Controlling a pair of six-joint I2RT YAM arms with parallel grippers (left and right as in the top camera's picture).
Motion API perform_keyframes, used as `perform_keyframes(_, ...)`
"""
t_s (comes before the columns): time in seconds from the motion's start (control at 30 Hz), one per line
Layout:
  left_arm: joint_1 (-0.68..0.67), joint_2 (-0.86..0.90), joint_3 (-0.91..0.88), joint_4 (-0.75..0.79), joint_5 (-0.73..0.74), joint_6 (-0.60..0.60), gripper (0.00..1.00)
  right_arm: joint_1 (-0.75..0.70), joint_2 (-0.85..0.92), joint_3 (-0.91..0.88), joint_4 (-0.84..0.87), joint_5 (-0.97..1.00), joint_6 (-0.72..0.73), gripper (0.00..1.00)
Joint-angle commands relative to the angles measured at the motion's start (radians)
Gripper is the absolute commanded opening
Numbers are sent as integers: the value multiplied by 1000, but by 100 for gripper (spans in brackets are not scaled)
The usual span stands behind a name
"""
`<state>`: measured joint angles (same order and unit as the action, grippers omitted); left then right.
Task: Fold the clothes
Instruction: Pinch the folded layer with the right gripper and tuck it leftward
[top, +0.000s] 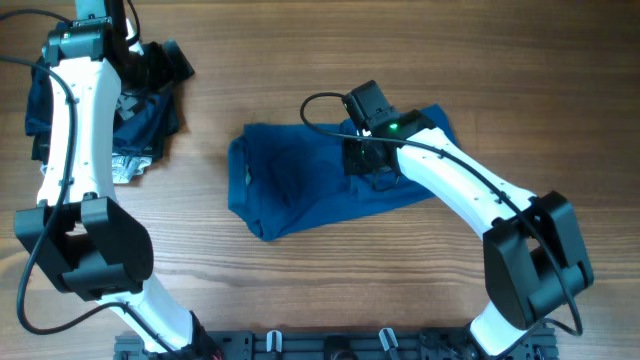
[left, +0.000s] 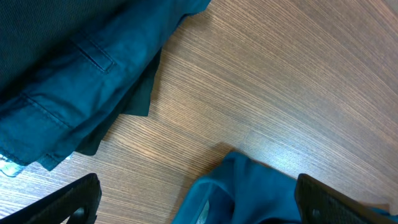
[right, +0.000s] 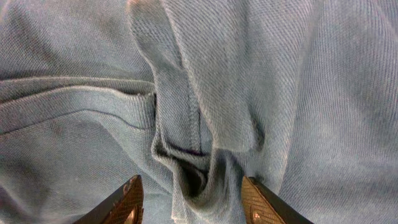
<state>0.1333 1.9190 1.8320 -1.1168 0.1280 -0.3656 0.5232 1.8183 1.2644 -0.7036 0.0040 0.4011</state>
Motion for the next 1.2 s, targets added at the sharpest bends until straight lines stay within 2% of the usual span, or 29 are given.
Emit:
perform_keyframes(0.0,6,13,5,2,8,-13,100,8,40,-10,4,-4,-96,48)
perform_keyframes(0.07,6,13,5,2,8,-13,100,8,40,-9,1,-3,-140,28)
perform_keyframes(0.13,6,13,5,2,8,-13,100,8,40,-9,-6,-3,-140,20)
perform_keyframes(0.2,6,13,5,2,8,-13,100,8,38,-7,-26,-1,-156,4)
perform_keyframes(0.3,6,13,5,2,8,-13,100,8,2,-1,-104,-19,-165,4)
perform_keyframes(0.4,6,13,5,2,8,-13,100,8,-23,-1,-148,-116,-196,4)
perform_keyframes(0.53,6,13,5,2,8,-13,100,8,-23,-3,-158,-238,-203,4)
perform_keyframes(0.63,6,13,5,2,8,-13,100,8,-22,-9,-168,-238,-203,5)
perform_keyframes(0.67,6,13,5,2,8,-13,100,8,-22,-10,-170,-242,-202,13)
perform_keyframes(0.73,6,13,5,2,8,-13,100,8,-22,-10,-171,-249,-193,20)
perform_keyframes(0.8,6,13,5,2,8,-13,100,8,-22,-10,-169,-249,-195,34)
perform_keyframes(0.87,6,13,5,2,8,-13,100,7,-27,28,-174,-347,-336,42)
perform_keyframes(0.9,6,13,5,2,8,-13,100,7,-36,72,-177,-368,-345,45)
perform_keyframes(1.03,6,13,5,2,8,-13,100,8,-73,264,-158,-174,-237,46)
perform_keyframes(1.17,6,13,5,2,8,-13,100,8,-31,265,-95,-76,-175,46)
